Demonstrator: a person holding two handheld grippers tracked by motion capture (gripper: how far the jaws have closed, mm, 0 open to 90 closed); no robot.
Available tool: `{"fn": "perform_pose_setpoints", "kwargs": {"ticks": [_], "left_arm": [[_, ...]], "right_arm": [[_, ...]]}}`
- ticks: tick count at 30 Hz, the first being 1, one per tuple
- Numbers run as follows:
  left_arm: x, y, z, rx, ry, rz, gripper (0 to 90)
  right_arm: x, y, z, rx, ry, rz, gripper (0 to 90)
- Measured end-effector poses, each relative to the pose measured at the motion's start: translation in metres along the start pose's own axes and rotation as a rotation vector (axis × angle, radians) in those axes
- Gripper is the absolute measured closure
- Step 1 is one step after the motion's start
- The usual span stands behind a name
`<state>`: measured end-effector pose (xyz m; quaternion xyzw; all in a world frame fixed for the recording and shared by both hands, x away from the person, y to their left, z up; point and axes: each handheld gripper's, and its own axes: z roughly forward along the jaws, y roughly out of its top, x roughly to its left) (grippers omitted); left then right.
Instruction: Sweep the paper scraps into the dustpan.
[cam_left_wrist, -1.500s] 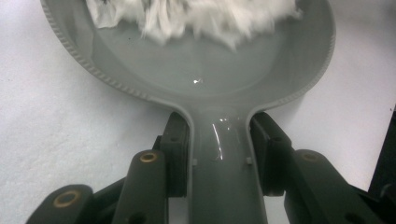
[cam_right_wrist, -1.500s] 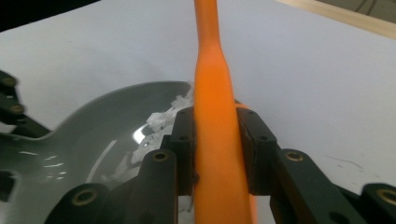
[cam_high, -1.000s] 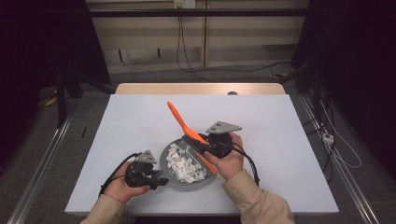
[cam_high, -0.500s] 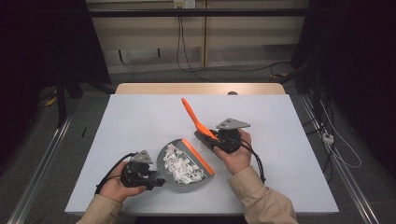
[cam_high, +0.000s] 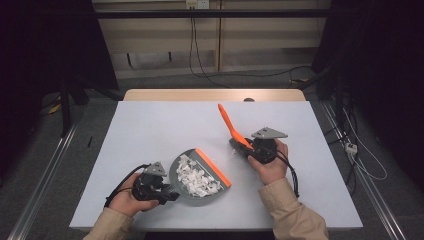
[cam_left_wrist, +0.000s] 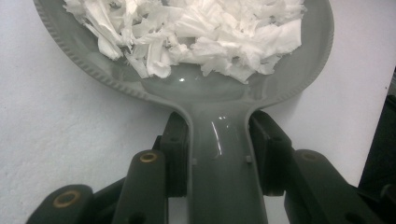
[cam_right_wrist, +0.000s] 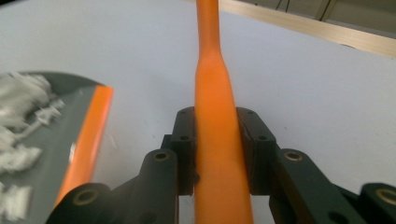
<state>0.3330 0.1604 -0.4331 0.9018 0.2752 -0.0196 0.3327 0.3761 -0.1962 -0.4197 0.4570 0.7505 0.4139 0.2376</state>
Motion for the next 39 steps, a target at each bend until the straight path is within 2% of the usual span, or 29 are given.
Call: {"fn": "perform_pose_setpoints", "kwargs": {"ticks": [2,4,7,11,16,18,20,21,23,25,27,30,33,39], "left_arm": [[0.000,0.001,0.001,0.003,-0.002,0.004,62.4],[0.000,0.003,0.002,0.006,-0.002,0.009,62.4],[0.000,0.004,0.003,0.007,-0.003,0.006,62.5],[-0.001,0.006,0.006,0.004,-0.007,0.002,62.5],[-0.001,0.008,0.008,0.006,-0.009,0.002,62.5],[-0.001,0.008,0.008,0.003,-0.009,-0.005,62.5],[0.000,0.009,0.008,0.005,-0.010,-0.003,62.5],[0.000,0.009,0.008,0.004,-0.010,-0.005,62.5],[0.000,0.009,0.008,0.002,-0.010,-0.008,62.5],[0.000,0.009,0.008,0.003,-0.010,-0.009,62.5],[0.000,0.009,0.008,0.001,-0.009,-0.008,62.5],[0.001,0.008,0.005,-0.006,-0.006,-0.005,62.5],[0.002,0.005,0.000,-0.014,-0.005,-0.004,62.6],[0.002,0.001,-0.008,-0.007,0.003,0.002,62.7]], "right_arm": [[0.000,-0.004,0.003,0.000,-0.019,-0.022,71.5],[0.003,-0.006,0.005,-0.008,-0.001,-0.047,71.5],[0.018,-0.005,0.006,0.009,-0.002,-0.108,71.3],[0.032,-0.007,0.008,0.001,0.012,-0.093,70.9],[0.049,-0.004,0.011,-0.013,0.104,-0.065,71.0],[0.058,-0.003,0.013,-0.014,0.107,-0.079,71.0],[0.063,-0.002,0.014,-0.018,0.145,-0.058,71.0],[0.066,-0.002,0.015,-0.021,0.150,-0.053,71.0],[0.072,-0.001,0.015,-0.016,0.145,-0.084,70.9],[0.074,0.001,0.013,-0.038,0.167,-0.067,71.1],[0.076,0.004,0.010,-0.049,0.224,-0.023,71.5],[0.082,0.009,0.007,-0.060,0.202,-0.073,71.5],[0.077,0.013,0.004,-0.088,0.204,-0.057,71.5],[0.059,0.013,0.004,-0.092,0.141,-0.044,71.5]]}}
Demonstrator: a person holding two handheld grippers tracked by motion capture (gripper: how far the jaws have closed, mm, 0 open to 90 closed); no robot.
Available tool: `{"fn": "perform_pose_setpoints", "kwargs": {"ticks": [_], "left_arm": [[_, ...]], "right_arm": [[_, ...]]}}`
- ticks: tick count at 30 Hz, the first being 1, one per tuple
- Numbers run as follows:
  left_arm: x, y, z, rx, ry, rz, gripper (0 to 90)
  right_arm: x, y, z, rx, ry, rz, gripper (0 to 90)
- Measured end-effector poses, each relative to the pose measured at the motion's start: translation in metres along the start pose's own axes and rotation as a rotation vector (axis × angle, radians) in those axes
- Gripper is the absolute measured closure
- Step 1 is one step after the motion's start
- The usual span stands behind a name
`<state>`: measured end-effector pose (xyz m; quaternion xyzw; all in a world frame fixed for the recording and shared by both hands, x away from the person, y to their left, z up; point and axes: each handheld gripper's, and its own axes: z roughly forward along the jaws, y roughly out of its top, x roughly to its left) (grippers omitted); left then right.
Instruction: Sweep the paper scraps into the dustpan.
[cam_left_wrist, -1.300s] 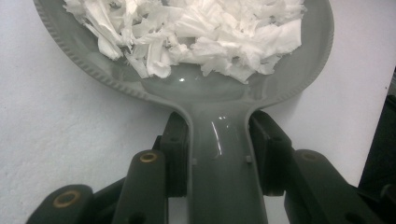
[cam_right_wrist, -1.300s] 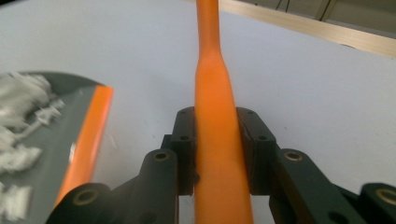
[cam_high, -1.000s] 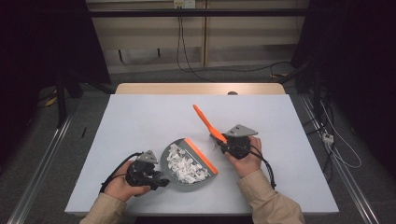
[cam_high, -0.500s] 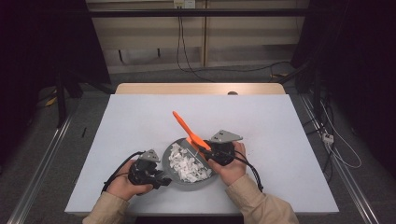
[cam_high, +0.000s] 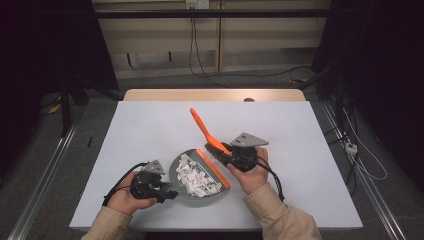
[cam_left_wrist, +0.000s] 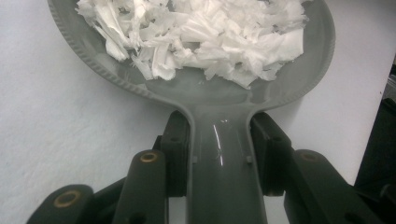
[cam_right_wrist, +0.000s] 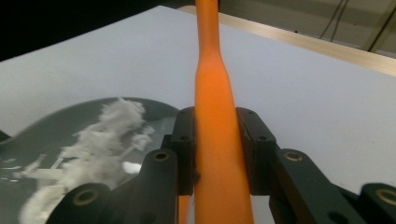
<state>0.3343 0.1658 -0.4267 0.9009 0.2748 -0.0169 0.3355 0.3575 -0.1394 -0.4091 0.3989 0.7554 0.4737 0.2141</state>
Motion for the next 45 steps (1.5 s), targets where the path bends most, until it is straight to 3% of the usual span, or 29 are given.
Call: {"fn": "perform_pose_setpoints", "kwargs": {"ticks": [7,8,12,14,16,19,21,25,28,33,38,44,45], "left_arm": [[-0.001,-0.001,0.005,0.014,-0.012,0.003,62.5],[-0.002,0.000,0.007,0.016,-0.011,0.004,62.5],[-0.002,0.002,0.011,0.015,-0.015,0.000,62.5],[-0.002,0.003,0.012,0.017,-0.014,-0.001,62.5],[-0.002,0.004,0.012,0.019,-0.013,0.002,62.5],[-0.002,0.004,0.012,0.016,-0.017,-0.005,62.4],[-0.002,0.004,0.013,0.014,-0.019,-0.002,62.3],[-0.004,0.004,0.014,0.005,-0.008,0.007,60.7],[-0.005,0.004,0.015,-0.002,0.009,0.010,55.5],[-0.006,0.004,0.015,-0.005,0.027,-0.007,62.2],[-0.007,0.004,0.015,-0.009,0.037,0.000,62.8],[-0.006,0.002,0.007,0.012,0.017,0.021,62.8],[-0.006,0.002,0.005,0.016,0.015,0.023,62.8]], "right_arm": [[-0.014,-0.016,0.006,0.065,-0.085,-0.027,71.5],[-0.013,-0.019,0.007,0.049,-0.086,-0.030,71.5],[-0.004,-0.019,0.009,0.057,-0.046,-0.045,71.1],[0.000,-0.019,0.010,0.053,-0.026,-0.029,71.1],[0.002,-0.018,0.011,0.040,0.031,0.029,71.3],[0.012,-0.014,0.012,0.036,0.042,-0.008,71.4],[0.015,-0.010,0.012,0.022,0.095,0.028,71.5],[0.021,-0.005,0.012,0.005,0.110,0.010,71.5],[0.017,-0.001,0.008,-0.006,0.084,-0.004,71.4],[0.002,0.000,0.000,-0.025,0.050,0.027,71.4],[-0.014,-0.005,-0.001,-0.012,0.003,0.056,71.4],[-0.020,-0.021,0.003,0.043,-0.046,0.035,71.4],[-0.021,-0.022,0.003,0.032,-0.042,0.035,71.4]]}}
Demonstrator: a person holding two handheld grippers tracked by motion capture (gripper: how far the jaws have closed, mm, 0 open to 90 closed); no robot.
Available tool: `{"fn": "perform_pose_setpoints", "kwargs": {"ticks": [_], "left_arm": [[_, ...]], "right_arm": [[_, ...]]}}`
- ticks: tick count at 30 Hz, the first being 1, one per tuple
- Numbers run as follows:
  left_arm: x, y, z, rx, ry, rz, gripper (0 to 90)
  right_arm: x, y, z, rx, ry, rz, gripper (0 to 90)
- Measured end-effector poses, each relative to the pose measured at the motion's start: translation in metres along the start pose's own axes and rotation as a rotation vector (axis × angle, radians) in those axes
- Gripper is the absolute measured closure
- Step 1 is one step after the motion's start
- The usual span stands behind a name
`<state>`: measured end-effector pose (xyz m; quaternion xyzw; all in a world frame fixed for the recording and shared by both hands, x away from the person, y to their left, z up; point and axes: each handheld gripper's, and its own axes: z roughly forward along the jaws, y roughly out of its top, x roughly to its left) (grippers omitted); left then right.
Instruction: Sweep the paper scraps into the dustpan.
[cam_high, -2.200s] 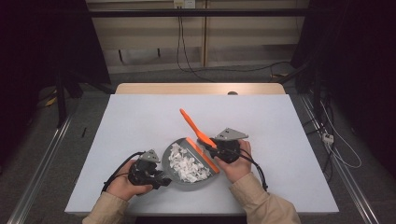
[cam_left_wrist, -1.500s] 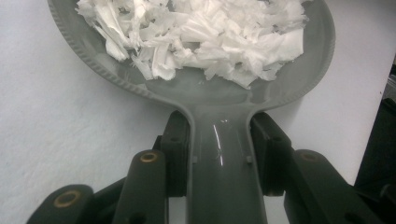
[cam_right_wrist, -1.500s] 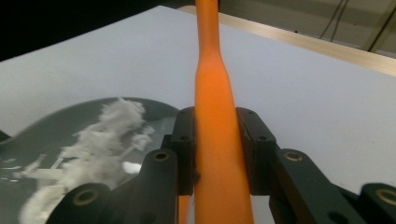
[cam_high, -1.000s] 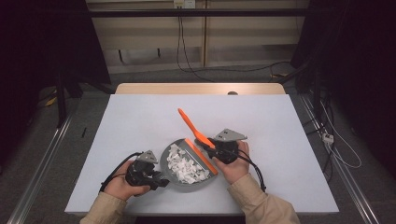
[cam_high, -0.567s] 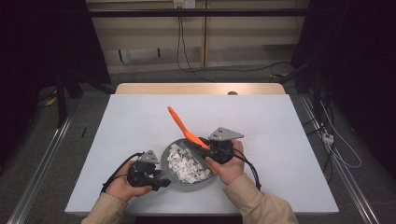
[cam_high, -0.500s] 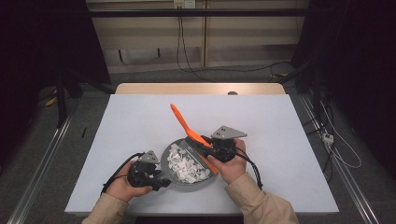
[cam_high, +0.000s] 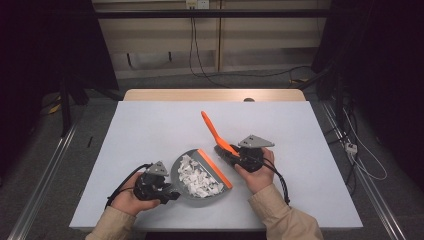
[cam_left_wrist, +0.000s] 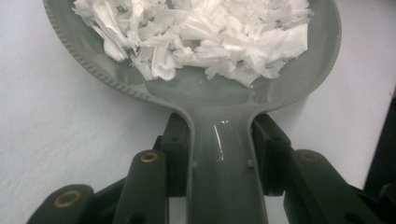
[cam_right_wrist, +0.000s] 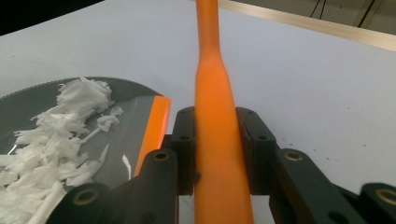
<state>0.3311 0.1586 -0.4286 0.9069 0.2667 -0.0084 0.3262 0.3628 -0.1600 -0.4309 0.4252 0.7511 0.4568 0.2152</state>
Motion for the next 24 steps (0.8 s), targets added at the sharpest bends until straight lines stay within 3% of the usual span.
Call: {"fn": "perform_pose_setpoints", "kwargs": {"ticks": [5,8,11,12,15,17,18,22,24], "left_arm": [[0.000,-0.002,-0.001,0.009,-0.007,-0.006,62.8],[-0.004,0.001,0.005,0.011,0.021,-0.018,62.8],[-0.004,0.004,0.007,0.021,0.009,-0.019,62.9],[-0.005,0.004,0.007,0.016,0.033,-0.017,62.9],[-0.004,0.003,0.011,0.000,0.013,-0.022,62.7],[-0.005,0.002,0.011,-0.010,0.032,-0.016,62.5],[-0.004,0.002,0.010,-0.018,0.013,-0.023,62.4],[-0.003,0.000,0.010,-0.033,0.012,-0.024,62.7],[-0.002,-0.001,0.010,-0.035,0.019,-0.012,62.8]], "right_arm": [[0.014,-0.001,0.001,0.006,0.015,-0.035,71.3],[0.025,-0.002,0.002,0.001,0.046,-0.022,71.2],[0.036,-0.002,0.003,-0.009,0.077,-0.005,71.0],[0.038,-0.001,0.002,-0.020,0.082,-0.014,71.2],[0.040,0.005,0.001,-0.048,0.162,0.045,71.5],[0.044,0.009,0.000,-0.045,0.126,-0.014,71.4],[0.044,0.011,0.000,-0.051,0.130,-0.012,71.4],[0.036,0.014,-0.001,-0.061,0.115,-0.005,71.4],[0.032,0.014,-0.001,-0.059,0.117,0.022,71.4]]}}
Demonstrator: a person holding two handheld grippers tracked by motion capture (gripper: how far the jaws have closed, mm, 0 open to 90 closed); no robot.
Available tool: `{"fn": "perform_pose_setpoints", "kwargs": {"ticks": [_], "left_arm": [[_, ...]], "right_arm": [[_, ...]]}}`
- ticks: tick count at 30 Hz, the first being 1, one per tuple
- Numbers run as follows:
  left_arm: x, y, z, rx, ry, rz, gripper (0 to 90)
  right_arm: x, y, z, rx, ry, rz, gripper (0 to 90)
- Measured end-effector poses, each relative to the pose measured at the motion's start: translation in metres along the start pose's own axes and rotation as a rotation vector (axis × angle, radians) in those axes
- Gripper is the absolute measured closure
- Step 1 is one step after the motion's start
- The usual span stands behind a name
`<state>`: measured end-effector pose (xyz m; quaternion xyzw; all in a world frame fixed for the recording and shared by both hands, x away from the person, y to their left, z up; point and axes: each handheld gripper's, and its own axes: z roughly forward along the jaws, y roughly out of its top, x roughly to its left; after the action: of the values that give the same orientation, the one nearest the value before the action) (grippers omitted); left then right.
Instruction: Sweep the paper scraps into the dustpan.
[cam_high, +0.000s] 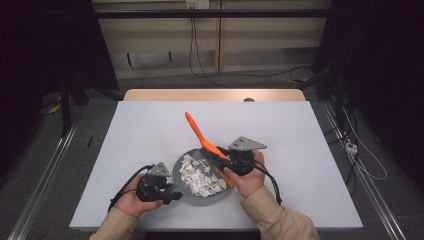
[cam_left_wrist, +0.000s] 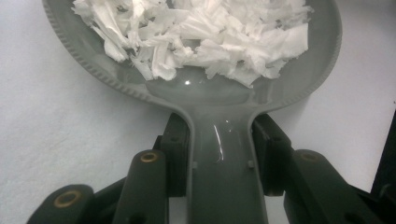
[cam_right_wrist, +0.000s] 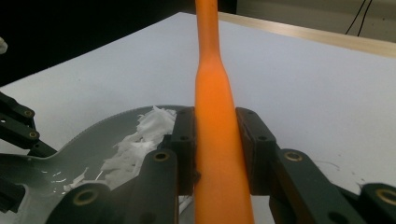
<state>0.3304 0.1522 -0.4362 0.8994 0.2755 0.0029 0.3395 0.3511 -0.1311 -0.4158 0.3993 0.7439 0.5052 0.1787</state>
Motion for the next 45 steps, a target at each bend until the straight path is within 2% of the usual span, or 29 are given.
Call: {"fn": "perform_pose_setpoints", "kwargs": {"ticks": [1,2,3,6,7,9,10,12,15,17,19,21,24,28,31,34,37,38,40,41,43,45], "left_arm": [[-0.002,0.000,0.000,-0.007,0.022,-0.004,62.9],[-0.001,0.000,0.000,-0.007,0.025,-0.003,62.9],[0.000,-0.001,0.001,-0.011,0.010,-0.004,62.9],[0.000,-0.001,0.002,-0.024,0.016,-0.017,62.9],[0.000,0.000,0.002,-0.023,0.014,-0.017,62.9],[0.000,0.000,0.003,-0.026,0.019,-0.017,62.9],[0.000,-0.001,0.003,-0.029,0.019,-0.015,62.9],[0.000,-0.001,0.002,-0.028,0.016,-0.016,62.9],[0.000,-0.001,0.001,-0.025,0.018,-0.017,62.9],[0.001,-0.001,0.002,-0.029,0.015,-0.017,62.9],[0.001,-0.001,0.001,-0.029,0.017,-0.016,62.9],[0.001,-0.001,0.001,-0.027,0.014,-0.016,62.9],[0.002,-0.001,0.001,-0.029,0.012,-0.018,62.9],[0.002,-0.001,0.001,-0.029,0.012,-0.020,62.9],[0.002,0.000,0.002,-0.027,0.014,-0.021,62.9],[0.002,0.000,0.002,-0.030,0.013,-0.024,62.9],[0.002,0.000,0.002,-0.028,0.017,-0.022,62.9],[0.002,0.000,0.002,-0.028,0.018,-0.022,62.8],[0.002,0.000,0.002,-0.029,0.017,-0.023,62.9],[0.002,0.000,0.003,-0.033,0.020,-0.026,62.9],[0.003,0.001,0.003,-0.032,0.021,-0.024,62.9],[0.002,0.001,0.003,-0.034,0.023,-0.024,62.9]], "right_arm": [[-0.003,0.000,-0.001,-0.003,-0.001,0.011,71.4],[-0.005,0.000,-0.002,-0.004,-0.002,0.018,71.4],[-0.006,0.000,-0.002,-0.005,0.001,0.030,71.4],[-0.008,0.000,-0.002,-0.009,0.017,0.052,71.4],[-0.008,-0.001,-0.002,-0.009,0.021,0.052,71.4],[-0.008,-0.001,0.001,-0.012,0.053,0.083,71.4],[-0.007,-0.002,0.002,-0.010,0.050,0.080,71.4],[-0.006,-0.005,0.006,0.020,0.015,0.037,71.4],[-0.012,-0.008,0.010,0.026,-0.034,0.016,71.5],[-0.016,-0.008,0.009,0.046,-0.094,-0.035,71.5],[-0.020,-0.010,0.008,0.048,-0.089,-0.029,71.5],[-0.024,-0.011,0.005,0.052,-0.106,-0.030,71.5],[-0.030,-0.010,0.001,0.032,-0.096,0.004,71.5],[-0.031,-0.009,0.000,0.032,-0.094,0.005,71.5],[-0.028,-0.010,0.002,0.052,-0.070,0.003,71.4],[-0.017,-0.011,0.005,0.068,-0.034,-0.050,71.3],[-0.008,-0.009,0.007,0.074,-0.028,-0.089,71.1],[-0.008,-0.009,0.006,0.067,-0.022,-0.086,71.1],[-0.008,-0.006,0.003,0.044,0.020,-0.046,71.4],[-0.007,-0.005,0.003,0.044,0.039,-0.043,71.4],[-0.003,-0.004,0.002,0.049,0.045,-0.061,71.4],[-0.002,-0.003,0.003,0.043,0.077,-0.044,71.4]]}}
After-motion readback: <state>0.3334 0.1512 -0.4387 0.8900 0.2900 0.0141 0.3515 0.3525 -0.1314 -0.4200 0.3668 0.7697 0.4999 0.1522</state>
